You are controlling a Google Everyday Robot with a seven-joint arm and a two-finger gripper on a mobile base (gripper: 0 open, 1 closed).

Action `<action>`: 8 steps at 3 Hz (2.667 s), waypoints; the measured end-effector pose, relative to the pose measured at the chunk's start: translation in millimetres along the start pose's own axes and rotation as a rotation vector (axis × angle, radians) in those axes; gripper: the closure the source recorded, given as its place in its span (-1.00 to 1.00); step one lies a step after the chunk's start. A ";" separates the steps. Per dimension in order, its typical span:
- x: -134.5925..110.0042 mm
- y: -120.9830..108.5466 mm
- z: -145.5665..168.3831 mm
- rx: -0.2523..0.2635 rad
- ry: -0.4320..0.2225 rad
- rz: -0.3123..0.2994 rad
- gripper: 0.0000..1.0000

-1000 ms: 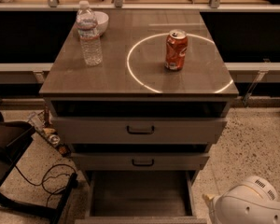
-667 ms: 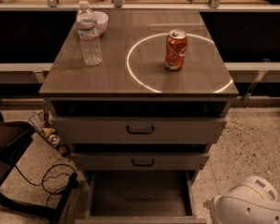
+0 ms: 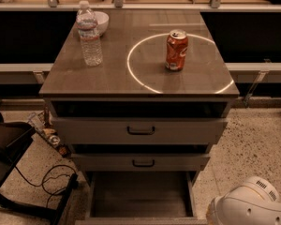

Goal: Close bottom drawer

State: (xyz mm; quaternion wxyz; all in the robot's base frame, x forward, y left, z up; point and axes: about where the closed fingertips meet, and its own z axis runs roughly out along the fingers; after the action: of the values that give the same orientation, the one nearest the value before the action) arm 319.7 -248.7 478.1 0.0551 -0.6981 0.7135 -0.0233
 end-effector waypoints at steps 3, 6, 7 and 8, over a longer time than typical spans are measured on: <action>-62.9 30.9 135.3 -0.140 0.005 -0.031 1.00; -73.2 34.9 176.5 -0.175 -0.077 -0.023 1.00; -85.3 35.7 227.2 -0.217 -0.145 -0.033 1.00; -95.1 38.9 261.8 -0.254 -0.175 -0.058 1.00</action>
Offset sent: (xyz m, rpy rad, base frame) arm -0.0150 0.0743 -0.1413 0.0041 0.1357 0.0371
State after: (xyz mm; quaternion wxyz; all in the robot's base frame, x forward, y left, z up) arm 311.9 -141.3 218.2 0.0277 -0.7190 0.6829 0.1263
